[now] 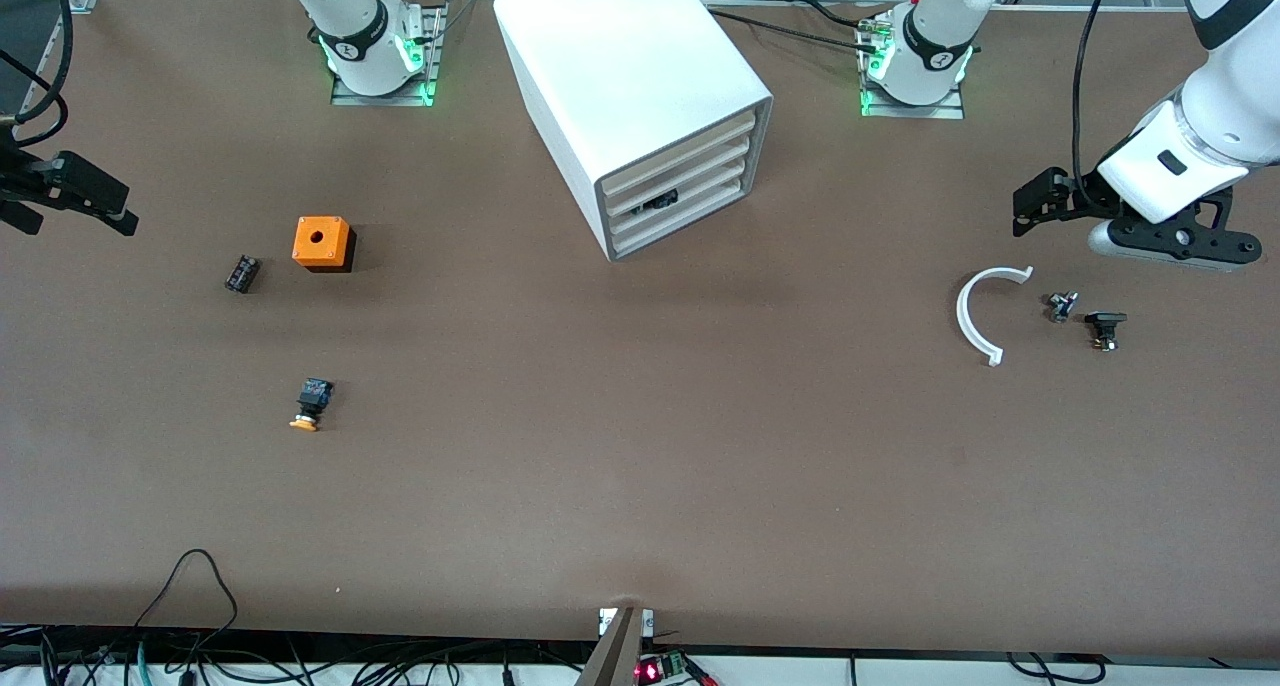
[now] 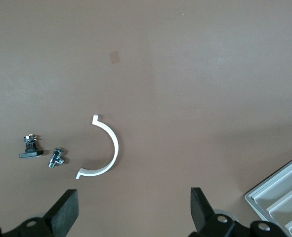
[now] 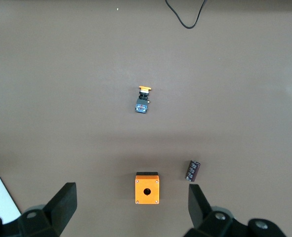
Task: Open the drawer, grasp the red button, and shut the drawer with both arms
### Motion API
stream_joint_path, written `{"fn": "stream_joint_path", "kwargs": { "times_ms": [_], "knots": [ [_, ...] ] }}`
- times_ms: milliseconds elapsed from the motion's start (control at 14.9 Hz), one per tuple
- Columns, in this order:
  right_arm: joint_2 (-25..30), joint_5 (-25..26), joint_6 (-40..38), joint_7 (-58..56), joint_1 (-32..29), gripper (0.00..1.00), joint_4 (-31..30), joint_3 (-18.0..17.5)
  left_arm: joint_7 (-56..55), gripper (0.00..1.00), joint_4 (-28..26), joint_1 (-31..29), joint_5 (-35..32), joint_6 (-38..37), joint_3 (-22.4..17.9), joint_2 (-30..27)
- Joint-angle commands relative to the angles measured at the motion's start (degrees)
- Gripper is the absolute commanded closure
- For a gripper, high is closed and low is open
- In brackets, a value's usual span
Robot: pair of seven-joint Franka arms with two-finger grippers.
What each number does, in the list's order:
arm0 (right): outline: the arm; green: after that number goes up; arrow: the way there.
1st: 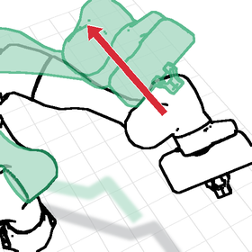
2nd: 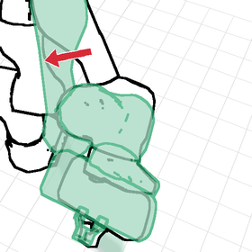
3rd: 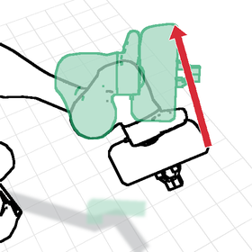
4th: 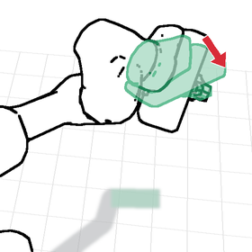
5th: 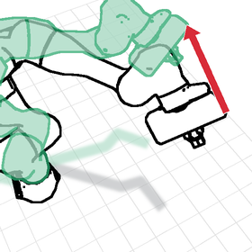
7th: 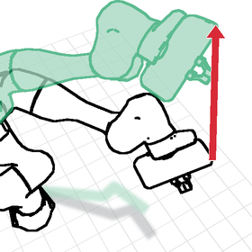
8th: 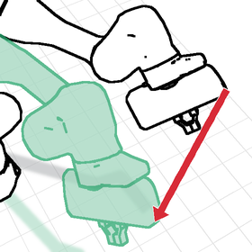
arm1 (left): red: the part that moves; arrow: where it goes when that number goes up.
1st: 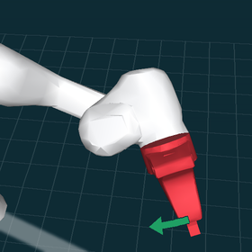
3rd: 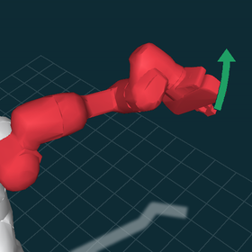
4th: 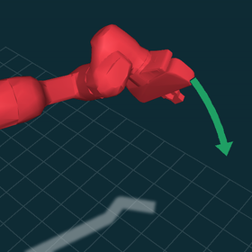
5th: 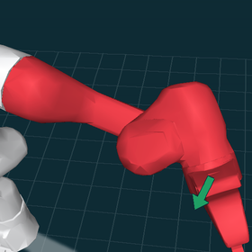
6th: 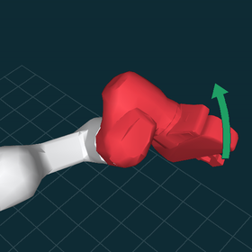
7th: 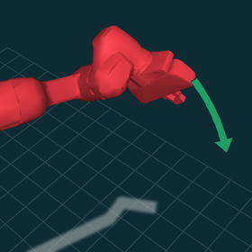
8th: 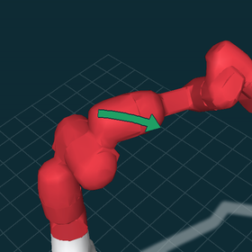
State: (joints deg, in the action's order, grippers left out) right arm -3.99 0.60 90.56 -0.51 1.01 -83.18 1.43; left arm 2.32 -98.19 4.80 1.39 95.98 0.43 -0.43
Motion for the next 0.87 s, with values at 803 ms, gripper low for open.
{"fn": "stream_joint_path", "kwargs": {
  "times_ms": [803],
  "knots": [
    [-8.66,-2.27,-2.93,-0.81,0.93,0.0,-1.02,-2.57,-1.53,0.0,1.77,0.56,5.09,-5.08,3.87,1.31]
  ]
}}
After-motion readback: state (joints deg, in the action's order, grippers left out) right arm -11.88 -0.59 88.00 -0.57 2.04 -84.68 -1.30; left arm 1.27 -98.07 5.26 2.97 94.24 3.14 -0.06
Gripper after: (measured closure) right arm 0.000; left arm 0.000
